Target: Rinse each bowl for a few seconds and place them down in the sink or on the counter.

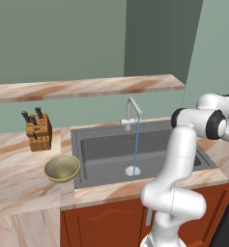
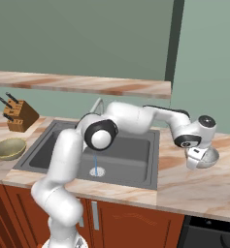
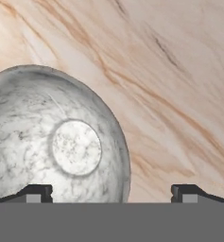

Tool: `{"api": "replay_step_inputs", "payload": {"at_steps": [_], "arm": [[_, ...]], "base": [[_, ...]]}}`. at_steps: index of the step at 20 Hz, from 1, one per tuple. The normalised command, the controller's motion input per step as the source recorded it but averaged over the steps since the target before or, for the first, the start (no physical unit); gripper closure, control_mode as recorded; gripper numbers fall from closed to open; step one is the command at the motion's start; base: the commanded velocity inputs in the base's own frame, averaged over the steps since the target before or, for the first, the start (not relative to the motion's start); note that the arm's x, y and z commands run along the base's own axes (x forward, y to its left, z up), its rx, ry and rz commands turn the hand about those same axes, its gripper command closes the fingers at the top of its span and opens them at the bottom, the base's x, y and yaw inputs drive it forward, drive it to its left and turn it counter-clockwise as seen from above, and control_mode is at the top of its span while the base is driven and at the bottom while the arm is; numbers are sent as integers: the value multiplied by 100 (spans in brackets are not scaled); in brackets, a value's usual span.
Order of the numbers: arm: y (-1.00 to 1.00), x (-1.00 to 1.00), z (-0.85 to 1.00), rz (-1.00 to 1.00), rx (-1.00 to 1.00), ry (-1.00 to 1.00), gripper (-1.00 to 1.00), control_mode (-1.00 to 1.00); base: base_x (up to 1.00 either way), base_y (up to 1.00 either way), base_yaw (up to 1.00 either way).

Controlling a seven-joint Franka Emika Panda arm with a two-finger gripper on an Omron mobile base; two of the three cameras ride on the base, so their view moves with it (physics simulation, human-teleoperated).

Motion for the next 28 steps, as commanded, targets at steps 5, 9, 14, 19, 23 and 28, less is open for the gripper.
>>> {"api": "replay_step_inputs", "payload": {"at_steps": [5, 9, 14, 19, 23, 28], "arm": [[-18, 12, -20, 0, 3, 3, -100, -100], [-24, 5, -22, 1, 2, 3, -100, -100], [-12, 10, -19, 2, 3, 2, -100, -100], [-2, 18, -19, 2, 4, 2, -100, -100], [-1, 20, -20, 2, 4, 3, 100, -100], [-1, 14, -10, 2, 3, 3, 100, -100]], "base": [[0, 0, 0], [0, 0, 0], [0, 0, 0], [0, 0, 0], [0, 0, 0], [0, 0, 0]]}}
